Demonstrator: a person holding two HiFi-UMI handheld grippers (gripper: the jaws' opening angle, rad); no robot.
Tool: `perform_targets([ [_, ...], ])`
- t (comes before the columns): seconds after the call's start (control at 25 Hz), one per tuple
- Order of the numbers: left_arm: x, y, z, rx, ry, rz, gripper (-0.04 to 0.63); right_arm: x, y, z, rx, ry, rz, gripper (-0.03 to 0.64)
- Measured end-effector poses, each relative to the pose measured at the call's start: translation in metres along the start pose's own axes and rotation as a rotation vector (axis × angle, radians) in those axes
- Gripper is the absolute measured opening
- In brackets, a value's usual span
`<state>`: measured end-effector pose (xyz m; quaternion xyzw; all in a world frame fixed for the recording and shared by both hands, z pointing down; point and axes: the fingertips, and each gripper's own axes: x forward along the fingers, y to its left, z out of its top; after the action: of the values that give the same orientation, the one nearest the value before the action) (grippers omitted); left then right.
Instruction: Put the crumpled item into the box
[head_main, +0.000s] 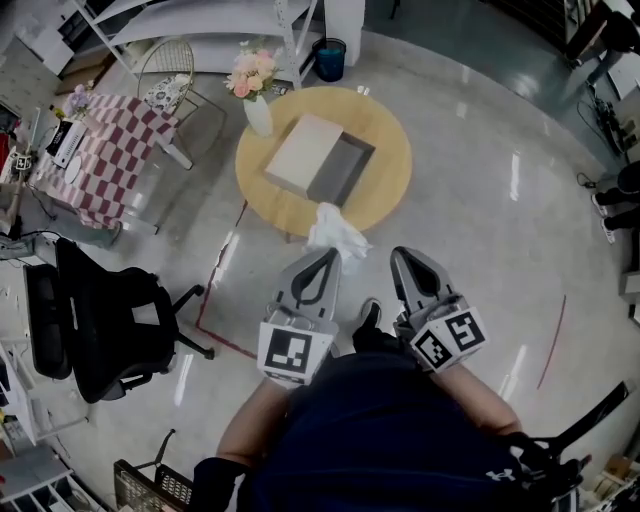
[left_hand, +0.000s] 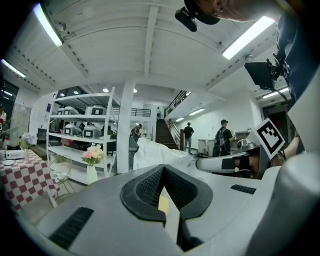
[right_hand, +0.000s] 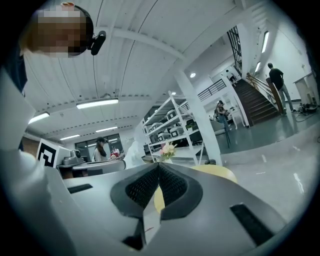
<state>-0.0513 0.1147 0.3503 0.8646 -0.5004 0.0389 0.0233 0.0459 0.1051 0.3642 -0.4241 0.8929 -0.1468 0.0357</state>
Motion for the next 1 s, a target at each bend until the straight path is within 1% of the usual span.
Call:
perform_targets([
  [0.16, 0.020, 0.005, 0.008, 0.011, -0.004, 0.041, 0.015, 0.017, -0.016, 0.008, 0.012, -0.003, 0.045, 0.005],
  [0.28, 0.030, 0.008, 0.011, 0.021, 0.008, 0.071, 0.014, 0.026, -0.026, 0.014, 0.023, -0.003, 0.076, 0.005],
  [0.4, 0.040, 0.010, 0.013, 0.015, 0.020, 0.092, 0.015, 0.035, -0.035, 0.018, 0.032, 0.006, 0.099, 0.005],
  [0.56, 0.052, 0.012, 0.007, 0.014, 0.050, 0.114, 0.015, 0.045, -0.046, 0.016, 0.043, 0.023, 0.126, 0.005],
  [0.64, 0.057, 0.012, 0.001, 0.014, 0.074, 0.117, 0.015, 0.049, -0.053, 0.014, 0.049, 0.030, 0.130, 0.005],
  [0.76, 0.065, 0.017, 0.001, -0.006, 0.052, 0.131, 0.015, 0.057, -0.061, 0.011, 0.062, 0.042, 0.123, 0.005],
  [0.92, 0.077, 0.037, -0.010, -0.026, 0.076, 0.132, 0.015, 0.078, -0.070, 0.005, 0.068, 0.063, 0.109, 0.005],
  [1.0, 0.086, 0.051, -0.014, -0.041, 0.071, 0.130, 0.014, 0.093, -0.075, 0.002, 0.067, 0.068, 0.097, 0.005],
])
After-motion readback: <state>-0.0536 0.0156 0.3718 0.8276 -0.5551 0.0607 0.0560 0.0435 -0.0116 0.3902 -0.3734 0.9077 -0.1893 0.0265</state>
